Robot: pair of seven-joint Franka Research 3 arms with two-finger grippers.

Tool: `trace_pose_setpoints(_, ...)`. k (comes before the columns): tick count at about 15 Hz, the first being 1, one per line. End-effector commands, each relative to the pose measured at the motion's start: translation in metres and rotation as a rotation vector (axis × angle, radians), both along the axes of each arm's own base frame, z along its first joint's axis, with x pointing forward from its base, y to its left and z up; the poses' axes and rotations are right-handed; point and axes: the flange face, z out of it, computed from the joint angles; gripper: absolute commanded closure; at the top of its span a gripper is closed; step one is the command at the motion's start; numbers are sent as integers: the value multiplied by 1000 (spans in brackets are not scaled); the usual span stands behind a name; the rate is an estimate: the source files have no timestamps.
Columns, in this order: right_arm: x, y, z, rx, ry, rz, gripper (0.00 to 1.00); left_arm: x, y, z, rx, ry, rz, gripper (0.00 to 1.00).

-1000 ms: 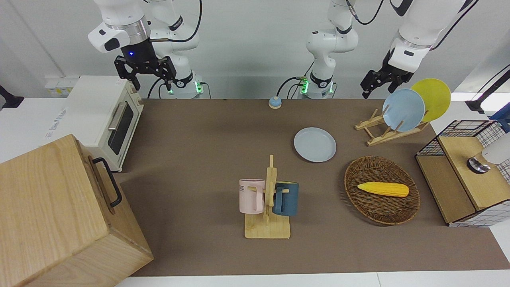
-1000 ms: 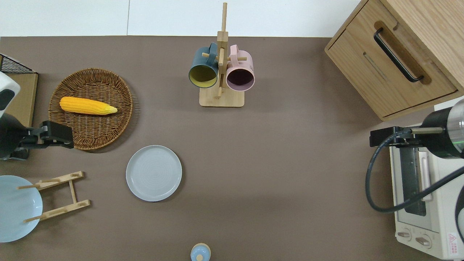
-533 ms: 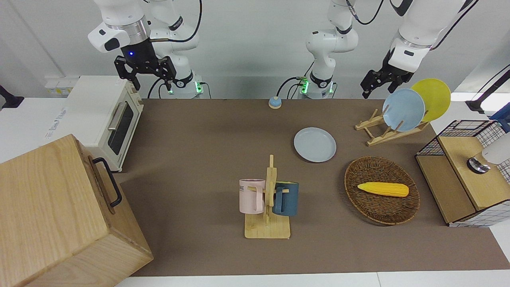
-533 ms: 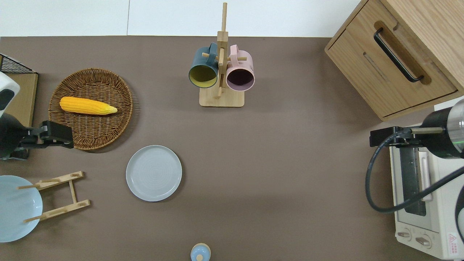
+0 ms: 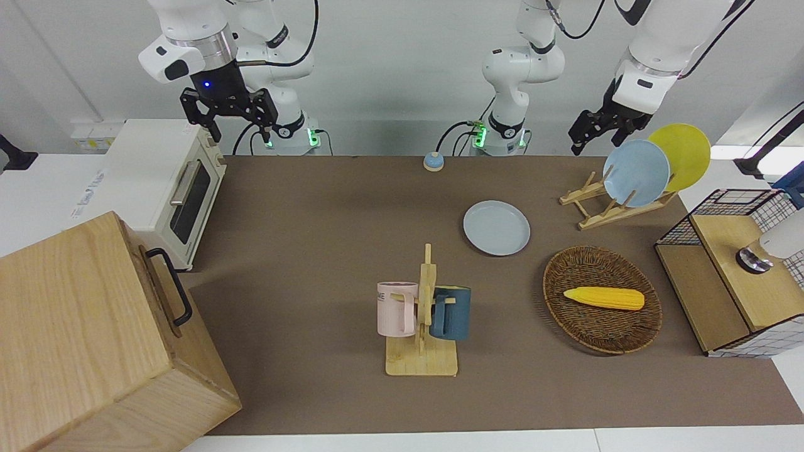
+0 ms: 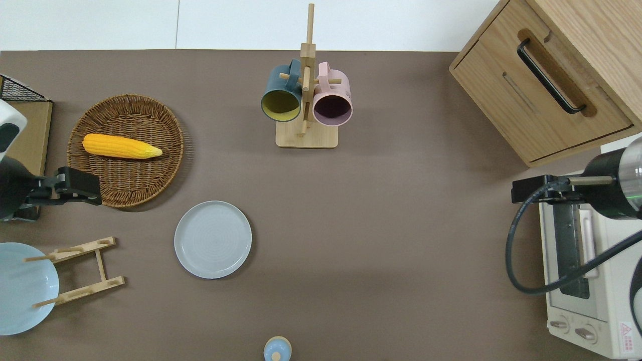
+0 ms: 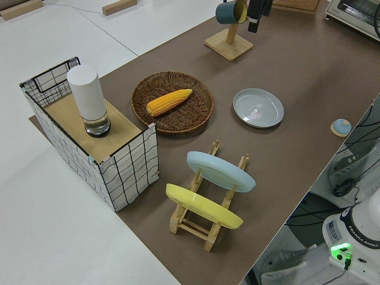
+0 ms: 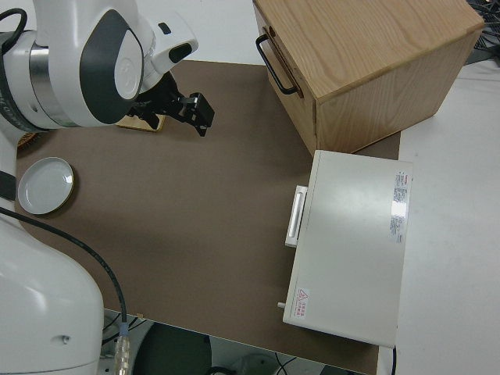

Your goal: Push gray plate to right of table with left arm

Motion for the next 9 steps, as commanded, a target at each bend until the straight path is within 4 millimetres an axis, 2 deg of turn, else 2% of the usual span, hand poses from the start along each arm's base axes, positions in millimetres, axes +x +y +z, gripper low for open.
trace_pose_setpoints(1, 0, 1, 1, -1, 7, 3, 5, -3, -5, 9, -9, -33, -4, 9)
trace_pose_setpoints(4, 0, 1, 1, -1, 7, 3, 5, -5, -5, -1, -8, -33, -13, 9)
trace_pose_setpoints(9, 0, 1, 1, -1, 7, 3, 5, 1, 5, -54, -36, -13, 15, 9)
